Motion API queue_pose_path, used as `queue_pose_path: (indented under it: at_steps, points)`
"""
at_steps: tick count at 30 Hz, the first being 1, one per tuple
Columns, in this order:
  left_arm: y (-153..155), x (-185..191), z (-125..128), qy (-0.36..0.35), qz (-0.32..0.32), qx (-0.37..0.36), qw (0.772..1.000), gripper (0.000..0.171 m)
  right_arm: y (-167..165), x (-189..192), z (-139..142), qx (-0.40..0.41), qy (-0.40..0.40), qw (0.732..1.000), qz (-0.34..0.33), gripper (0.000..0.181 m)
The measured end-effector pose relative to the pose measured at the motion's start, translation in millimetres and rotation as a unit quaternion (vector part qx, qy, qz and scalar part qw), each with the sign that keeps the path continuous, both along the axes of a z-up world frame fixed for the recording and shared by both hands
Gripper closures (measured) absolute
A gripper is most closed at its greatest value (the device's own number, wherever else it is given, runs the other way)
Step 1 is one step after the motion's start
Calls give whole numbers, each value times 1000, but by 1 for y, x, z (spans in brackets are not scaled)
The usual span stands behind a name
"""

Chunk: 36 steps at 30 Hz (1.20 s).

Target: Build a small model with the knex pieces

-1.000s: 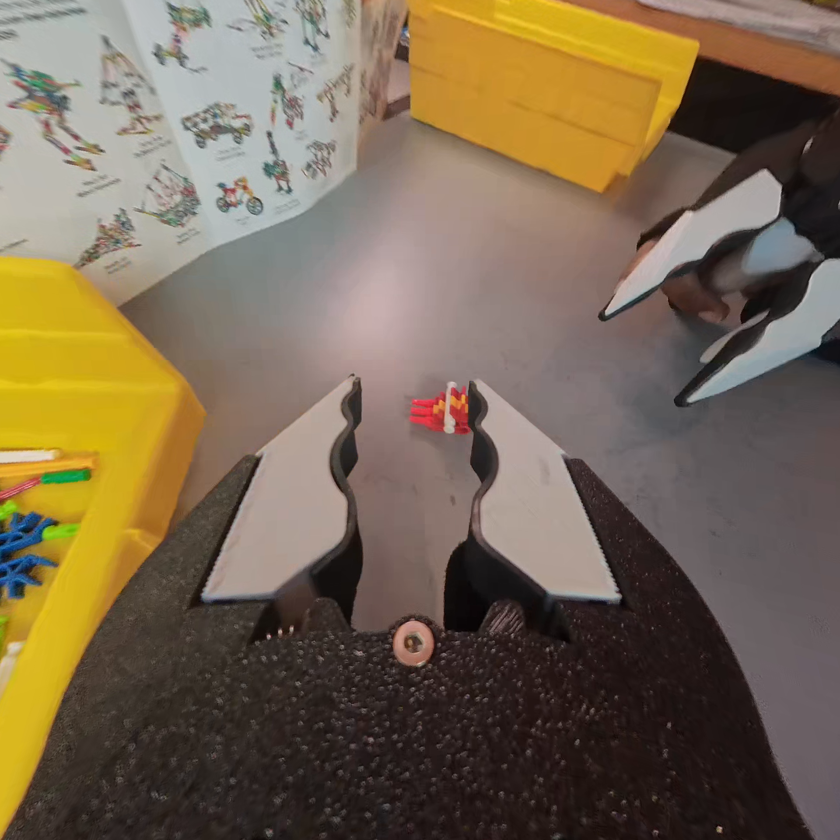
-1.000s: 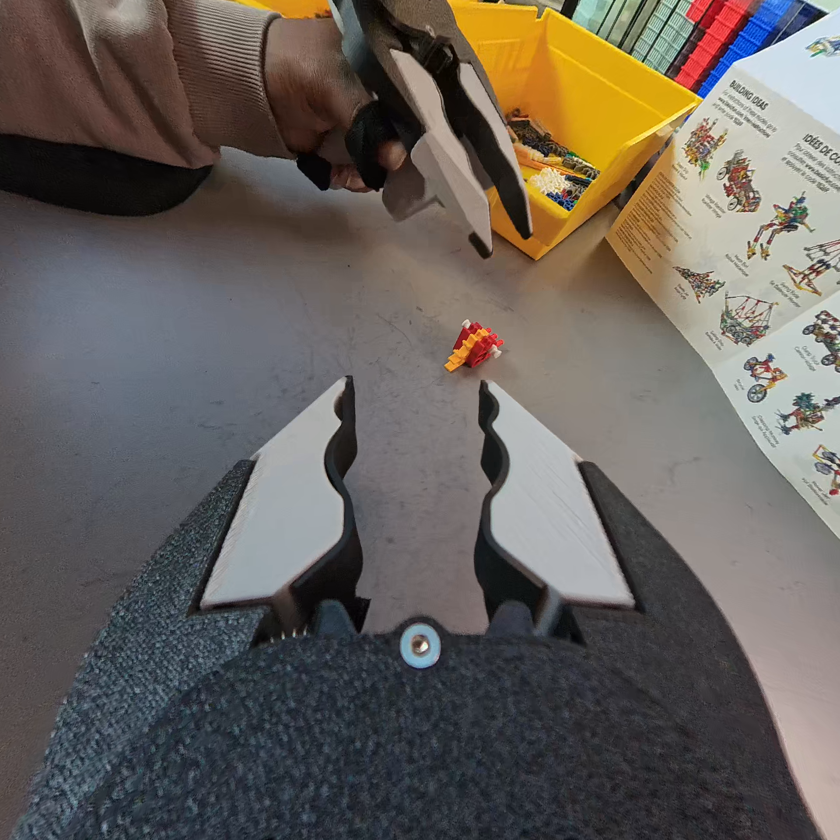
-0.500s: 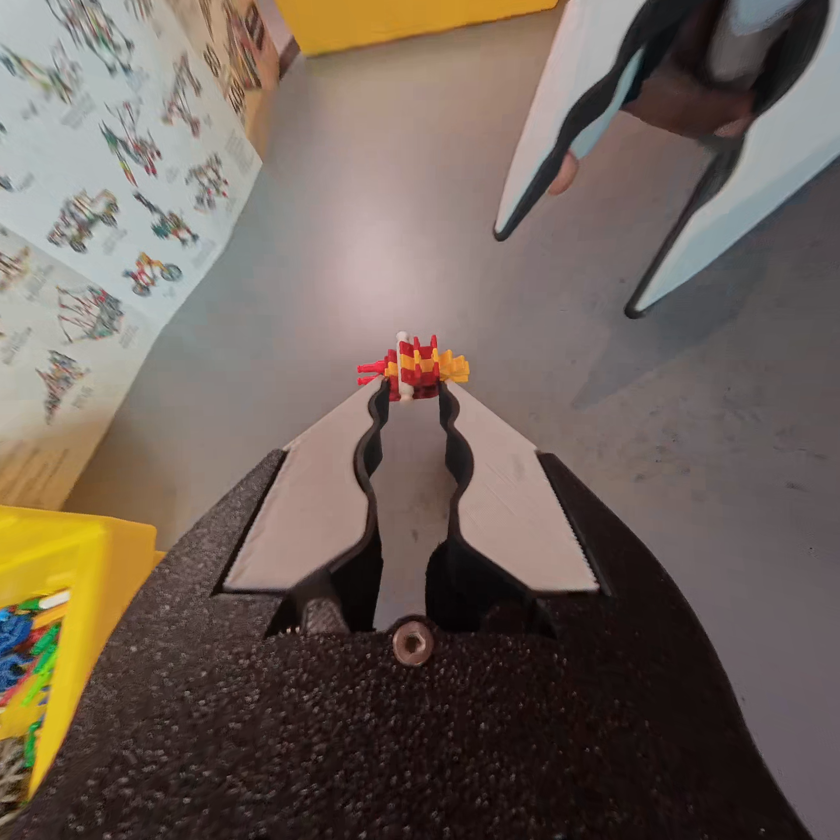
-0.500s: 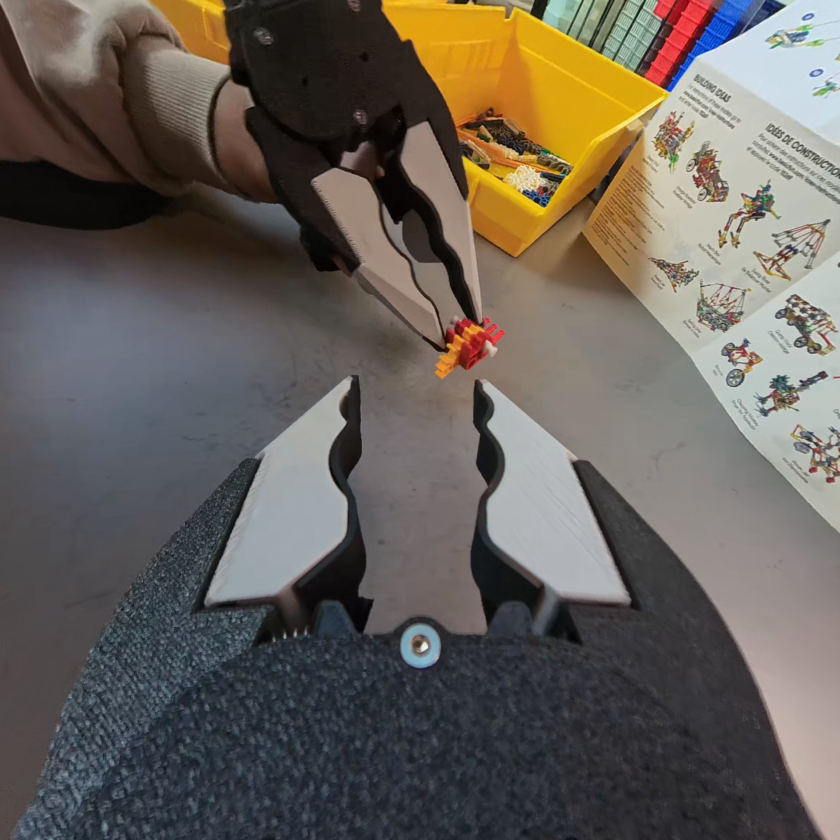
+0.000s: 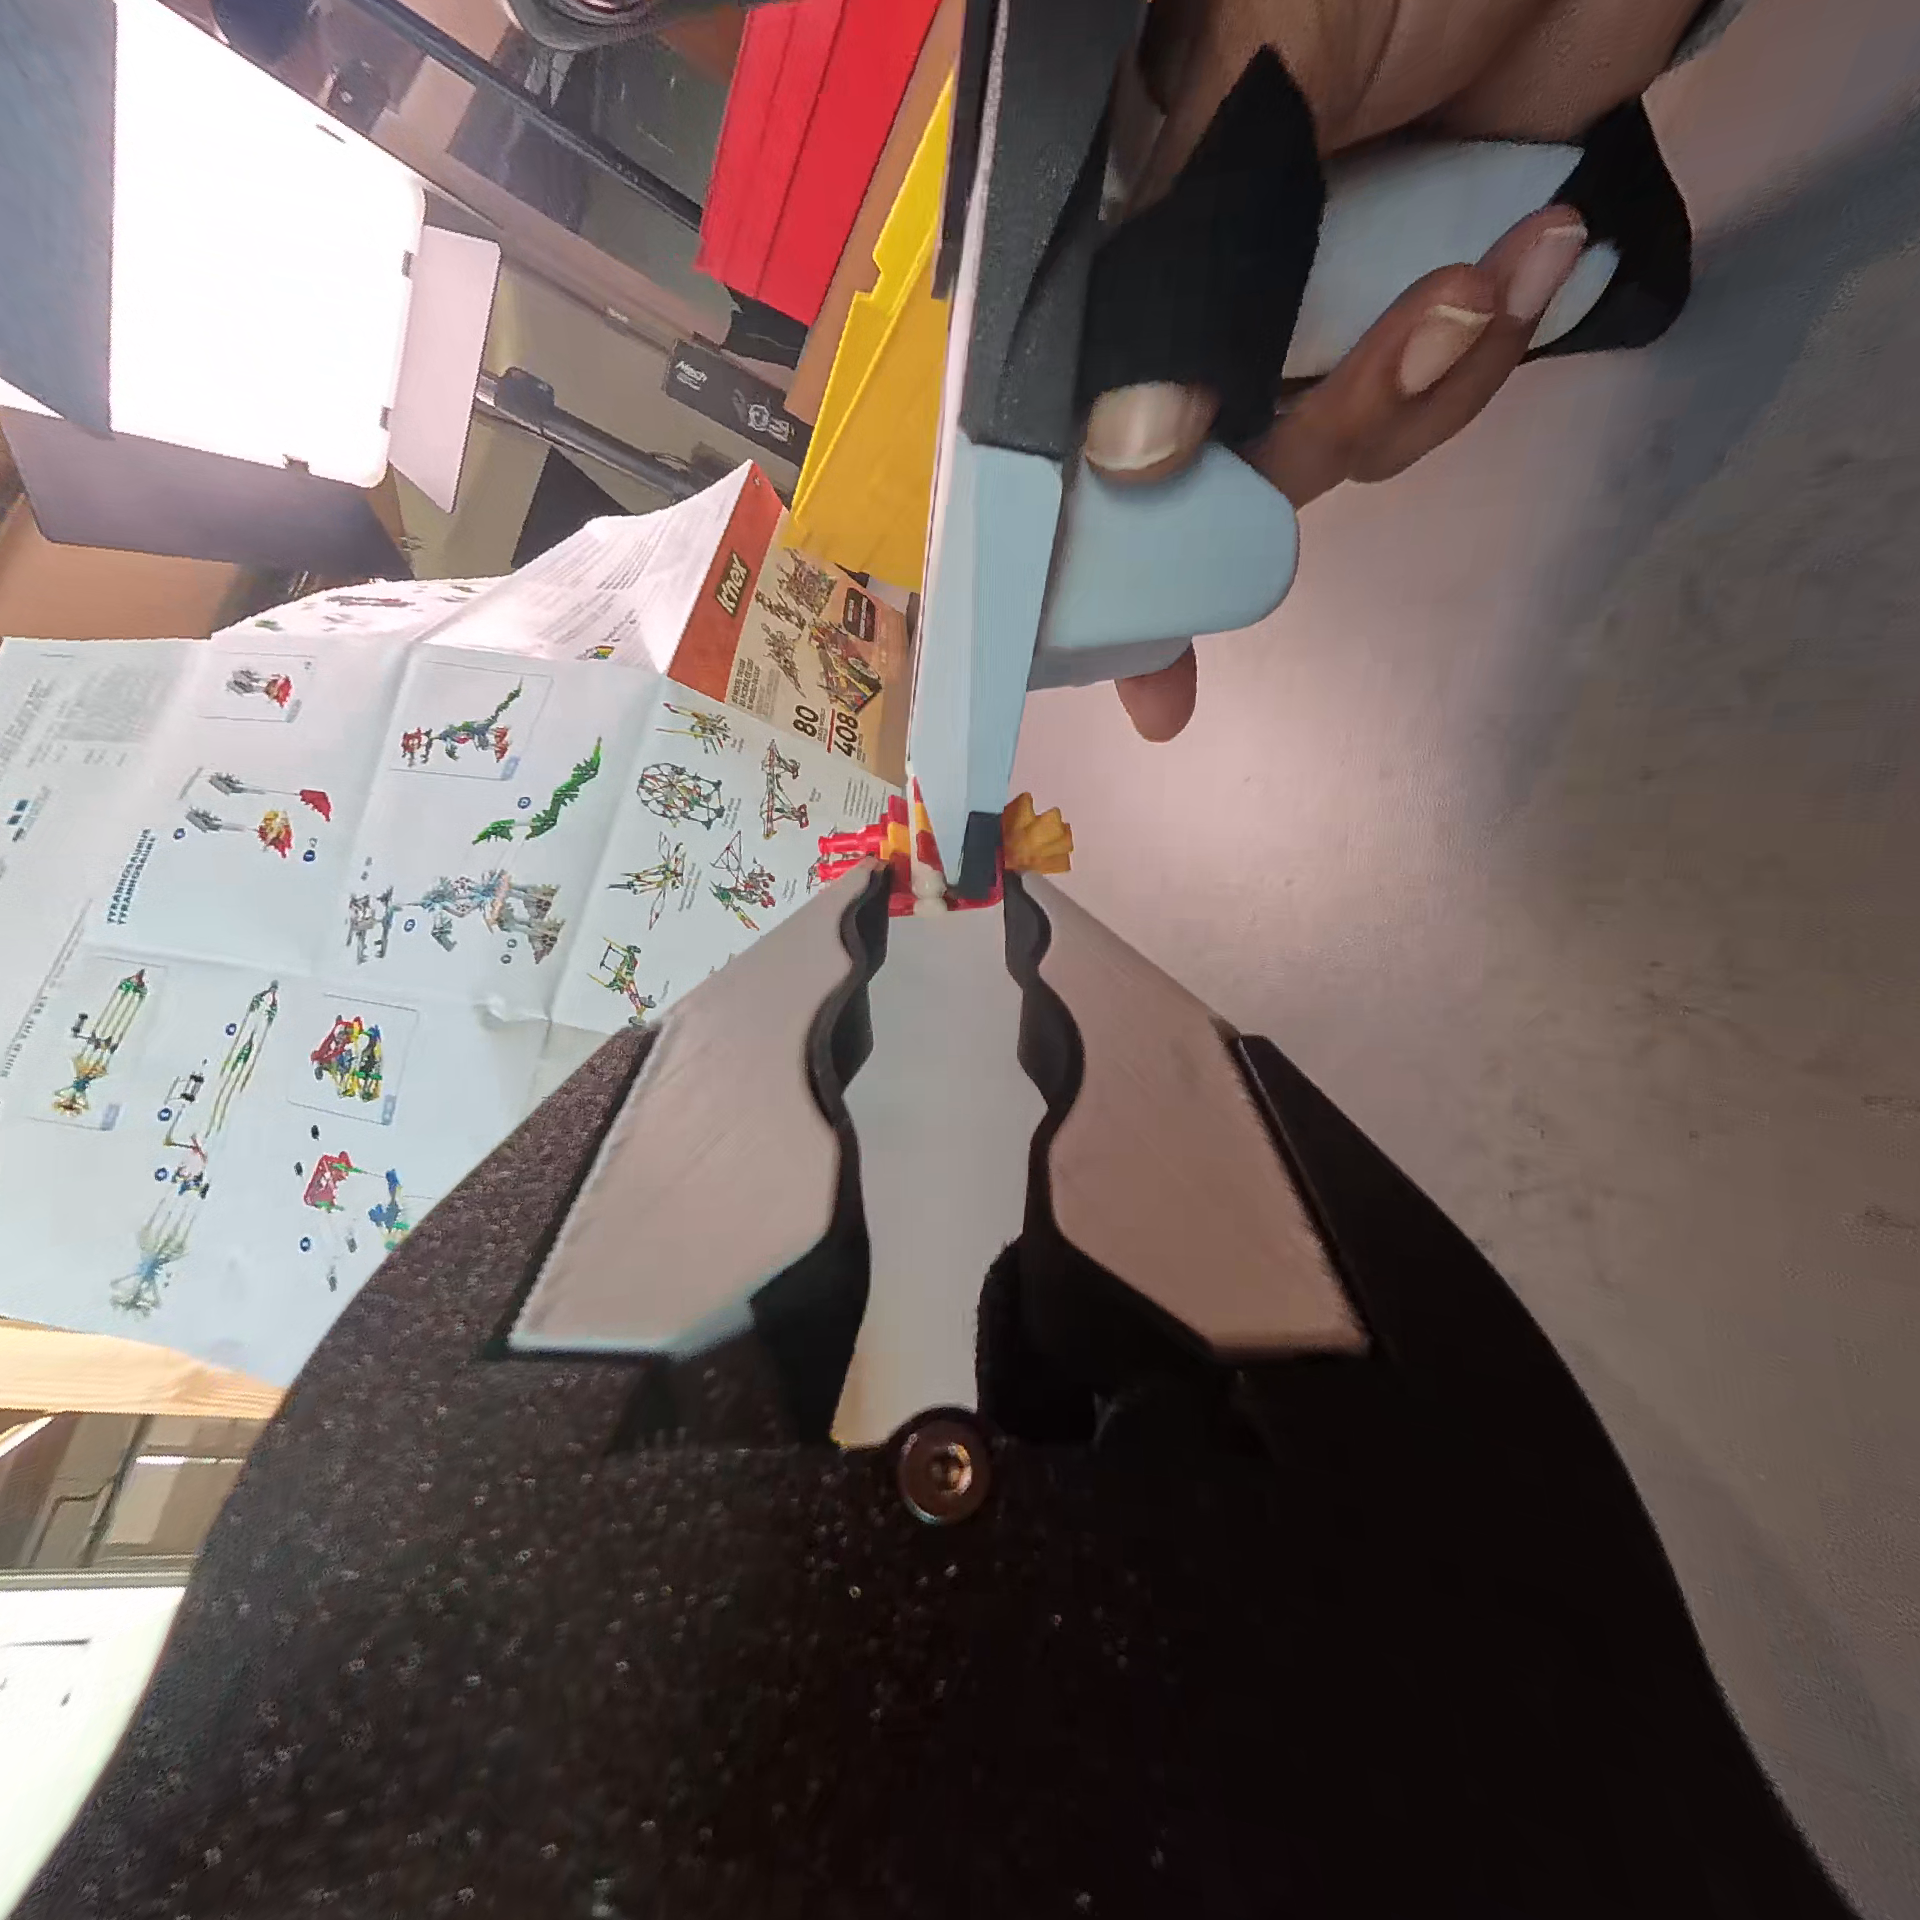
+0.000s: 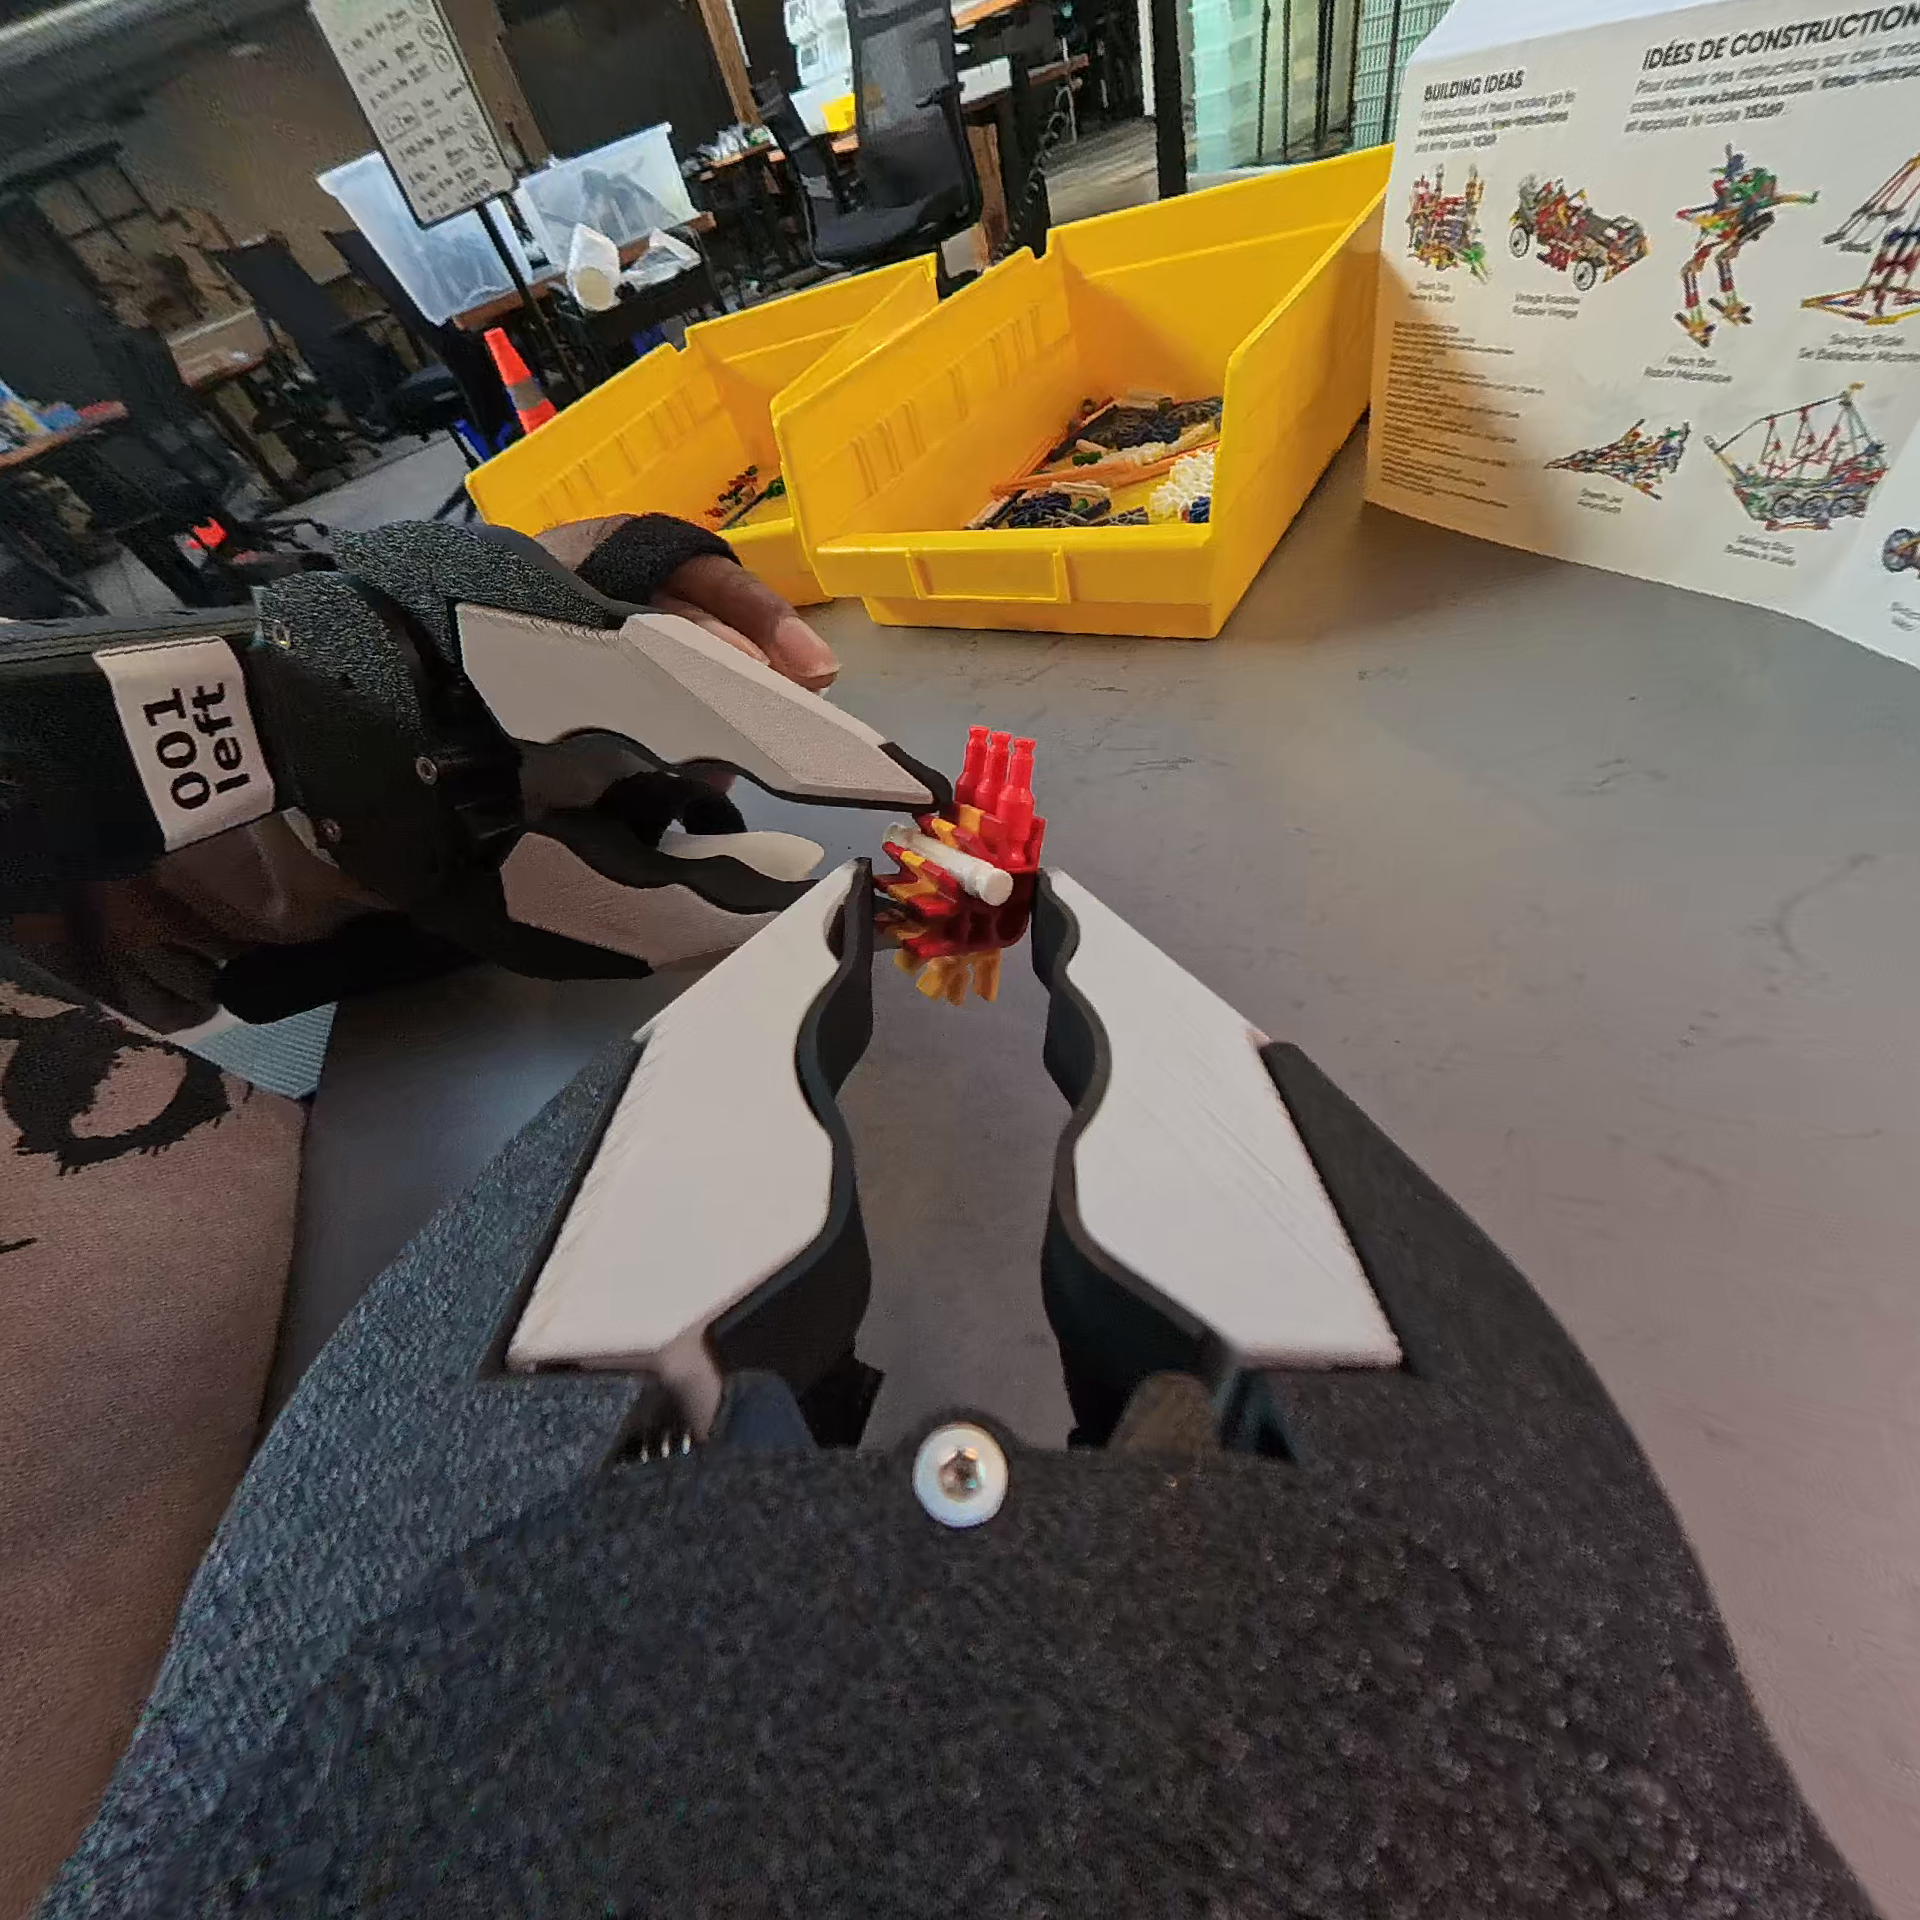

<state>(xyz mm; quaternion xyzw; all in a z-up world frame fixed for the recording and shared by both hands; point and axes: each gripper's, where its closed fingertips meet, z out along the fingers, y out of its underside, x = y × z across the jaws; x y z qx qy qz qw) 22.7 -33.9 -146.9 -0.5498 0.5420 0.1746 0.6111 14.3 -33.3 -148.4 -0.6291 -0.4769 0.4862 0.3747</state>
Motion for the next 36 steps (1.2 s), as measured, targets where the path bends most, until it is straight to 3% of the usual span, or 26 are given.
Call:
queue_pose_path:
  at_steps: [4, 6, 8, 12, 14, 17, 21, 24, 30, 32, 36]
  points:
    - [-7, -3, 9, -90, -13, -77, 993, 133, 6, 8, 14, 9, 35, 999, 10, 154]
    - [-13, 0, 13, -188, -39, -161, 968, 124, 7, 13, 24, 53, 55, 997, 23, 154]
    - [-19, 4, 12, -292, -83, -274, 913, 118, 5, 14, 27, 91, 60, 994, 31, 154]
    - [-26, 5, 11, -445, -169, -450, 756, 117, -11, 5, 22, 111, 65, 990, 52, 154]
    - [-31, 8, 13, -463, -201, -487, 713, 117, -19, 0, 23, 117, 71, 989, 59, 154]
    - [-38, 17, 21, -462, -236, -478, 709, 118, -33, -4, 24, 133, 78, 985, 77, 154]
    - [-44, 24, 20, -464, -246, -509, 682, 122, -37, -5, 23, 190, 70, 977, 62, 153]
    - [-41, 24, 24, -475, -246, -505, 678, 124, -34, -2, 25, 223, 66, 971, 48, 153]
    - [-39, 26, 33, -508, -263, -521, 633, 143, -41, 4, 28, 328, 49, 942, 46, 153]
    - [-40, 25, 31, -506, -256, -518, 640, 143, -42, 3, 26, 351, 40, 935, 38, 153]
    - [-33, 19, 24, -493, -210, -498, 682, 144, -38, -2, 22, 327, 36, 944, 33, 153]
